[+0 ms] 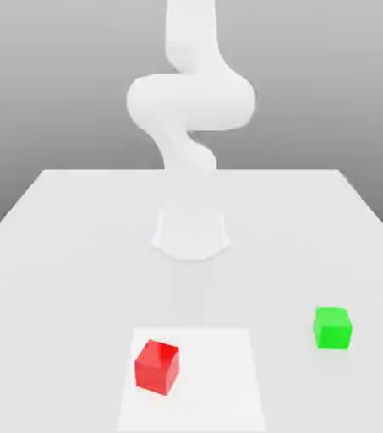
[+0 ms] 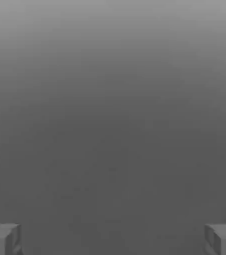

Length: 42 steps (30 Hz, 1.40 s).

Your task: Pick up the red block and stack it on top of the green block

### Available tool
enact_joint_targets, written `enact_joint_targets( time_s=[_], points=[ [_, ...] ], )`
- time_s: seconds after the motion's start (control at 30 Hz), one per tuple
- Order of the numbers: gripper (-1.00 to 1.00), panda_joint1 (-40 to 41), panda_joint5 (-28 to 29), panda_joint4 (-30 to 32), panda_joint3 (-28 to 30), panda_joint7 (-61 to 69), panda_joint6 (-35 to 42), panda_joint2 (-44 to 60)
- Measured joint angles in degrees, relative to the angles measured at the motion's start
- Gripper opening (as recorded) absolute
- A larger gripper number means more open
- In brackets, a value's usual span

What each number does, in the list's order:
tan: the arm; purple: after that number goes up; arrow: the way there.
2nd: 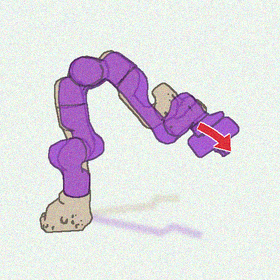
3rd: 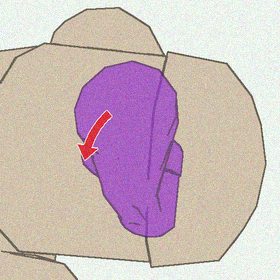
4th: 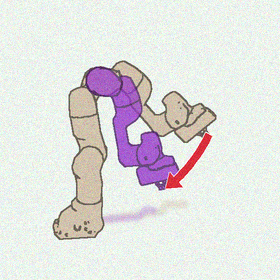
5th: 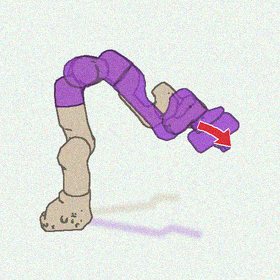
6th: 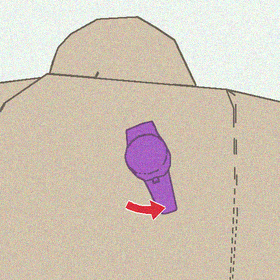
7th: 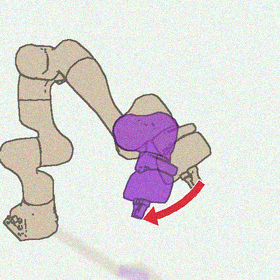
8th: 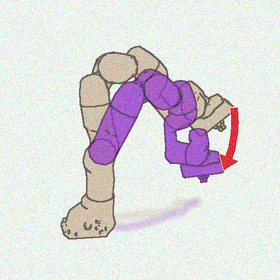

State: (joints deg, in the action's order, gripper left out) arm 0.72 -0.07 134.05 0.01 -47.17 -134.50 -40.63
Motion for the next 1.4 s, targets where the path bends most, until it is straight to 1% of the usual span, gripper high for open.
enact_joint_targets(
  time_s=[0.67,0.73,0.87,0.9,1.13,1.33,1.4],
  points=[
    [0.00,5.1,-0.1,18.2,0.8,-11.1,-21.9,41.9],
    [0.00,5.2,-0.2,19.0,0.9,-11.6,-24.7,46.1],
    [0.00,5.4,-0.6,18.1,0.7,-11.5,-31.5,54.4],
    [-1.00,5.4,-0.6,17.9,0.6,-11.5,-33.2,56.3],
    [-1.00,5.5,-0.5,17.8,0.5,-11.6,-33.6,56.8],
    [-1.00,5.2,-0.1,19.4,0.3,-12.6,-24.6,46.3],
    [-1.00,2.6,-0.6,19.8,-1.2,-16.2,-23.3,44.5]
  ],
)
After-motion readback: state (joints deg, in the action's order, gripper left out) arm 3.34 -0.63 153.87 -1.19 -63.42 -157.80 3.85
